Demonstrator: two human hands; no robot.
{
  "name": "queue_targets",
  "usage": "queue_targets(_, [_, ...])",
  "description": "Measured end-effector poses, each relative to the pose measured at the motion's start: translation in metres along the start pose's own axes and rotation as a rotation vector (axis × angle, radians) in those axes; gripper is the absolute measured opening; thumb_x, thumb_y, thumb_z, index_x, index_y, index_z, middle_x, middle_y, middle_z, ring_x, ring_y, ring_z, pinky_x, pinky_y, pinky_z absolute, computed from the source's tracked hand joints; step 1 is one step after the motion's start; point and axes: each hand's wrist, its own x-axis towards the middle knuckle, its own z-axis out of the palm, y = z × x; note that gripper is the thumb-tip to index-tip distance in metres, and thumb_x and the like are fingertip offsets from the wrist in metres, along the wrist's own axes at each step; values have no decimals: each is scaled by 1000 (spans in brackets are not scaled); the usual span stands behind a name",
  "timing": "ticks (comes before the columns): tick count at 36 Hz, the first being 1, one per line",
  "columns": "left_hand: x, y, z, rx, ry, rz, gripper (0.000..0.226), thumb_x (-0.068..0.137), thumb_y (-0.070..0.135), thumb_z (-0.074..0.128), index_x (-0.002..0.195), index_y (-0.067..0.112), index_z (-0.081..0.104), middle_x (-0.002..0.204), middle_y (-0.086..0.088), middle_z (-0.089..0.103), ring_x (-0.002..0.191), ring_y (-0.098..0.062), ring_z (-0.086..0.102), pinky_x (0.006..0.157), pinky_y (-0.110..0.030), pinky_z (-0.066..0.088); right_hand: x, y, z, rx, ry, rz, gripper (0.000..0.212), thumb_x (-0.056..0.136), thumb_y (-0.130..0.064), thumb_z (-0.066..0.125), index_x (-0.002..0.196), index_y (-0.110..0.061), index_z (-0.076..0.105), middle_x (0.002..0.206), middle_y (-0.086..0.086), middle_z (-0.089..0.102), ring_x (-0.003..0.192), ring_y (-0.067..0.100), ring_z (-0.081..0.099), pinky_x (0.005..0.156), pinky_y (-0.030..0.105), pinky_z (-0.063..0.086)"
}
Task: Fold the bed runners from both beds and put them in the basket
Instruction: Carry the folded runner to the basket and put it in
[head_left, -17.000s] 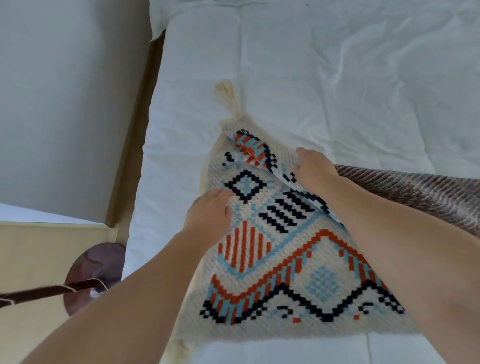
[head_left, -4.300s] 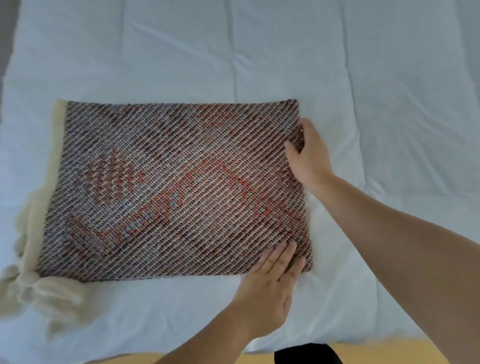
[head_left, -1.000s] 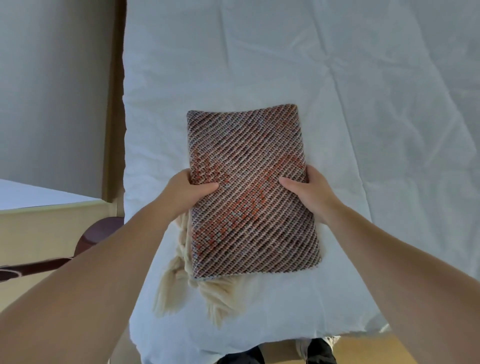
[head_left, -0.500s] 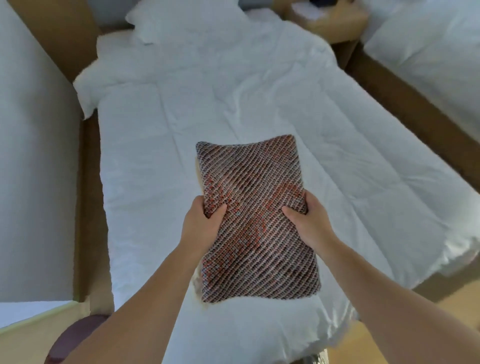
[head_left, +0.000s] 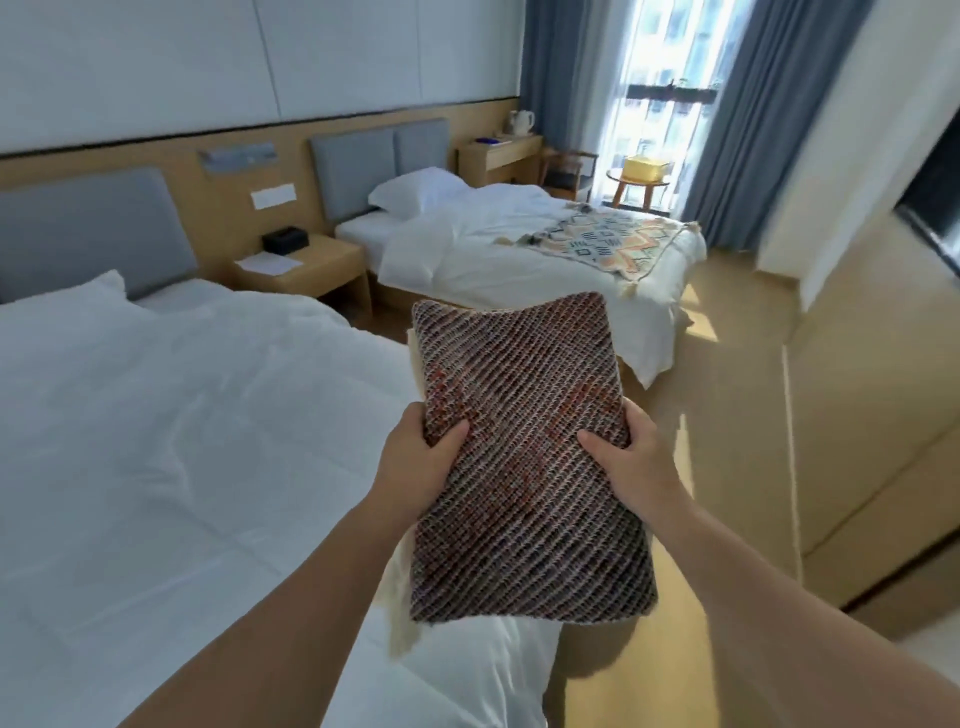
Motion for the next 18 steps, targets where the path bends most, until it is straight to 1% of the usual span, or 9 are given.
queue_targets(2, [4,30,36,2,-66,44,35,91,39,58,118,18,51,105,4,60,95,-16,58,85,-32,46,-3,6,-44,-3,75,3,47,85,-26,69,130,-26,52,107,-14,63,99,9,61,88,30,49])
queue_targets(4, [5,56,73,1,-123,74,34,91,38,58,118,19,50,103,8,57,92,-12,56,82,-28,43,-6,16,-87,-7,141,5,47,86,-25,68,129,-24,52,108,-11,62,99,10,59,88,28,48])
queue_targets(7, [4,90,129,-19,-196,119,34,90,37,60,119,21,51,102,10,58,88,-8,55,80,-25,42,-12,36,-146,-32,235,38,53,85,-32,68,133,-26,48,114,-8,59,105,13,57,96,35,47])
queue_targets(9, [2,109,164,-35,-246,148,34,89,37,61,118,22,52,102,10,59,89,-6,57,79,-24,43,-15,49,-182,-20,282,62,54,85,-32,68,135,-27,46,115,-8,57,107,14,55,98,36,46])
queue_targets(12, [-3,136,213,-56,-306,177,29,89,36,63,113,23,52,100,11,60,89,-3,57,73,-21,43,-21,65,-231,3,335,73,54,86,-31,67,135,-28,46,116,-8,57,106,13,55,96,33,45])
queue_targets(14, [-7,152,242,-68,-330,198,28,89,35,63,111,23,52,99,12,60,88,0,57,71,-21,43,-22,76,-260,12,355,70,54,87,-32,67,136,-28,45,117,-9,57,105,11,55,93,29,44])
queue_targets(18, [-9,175,285,-95,-360,218,25,89,33,63,109,23,52,97,13,60,89,-1,57,69,-20,43,-19,91,-302,20,387,78,59,86,-36,66,139,-30,42,118,-11,56,106,10,55,94,28,42])
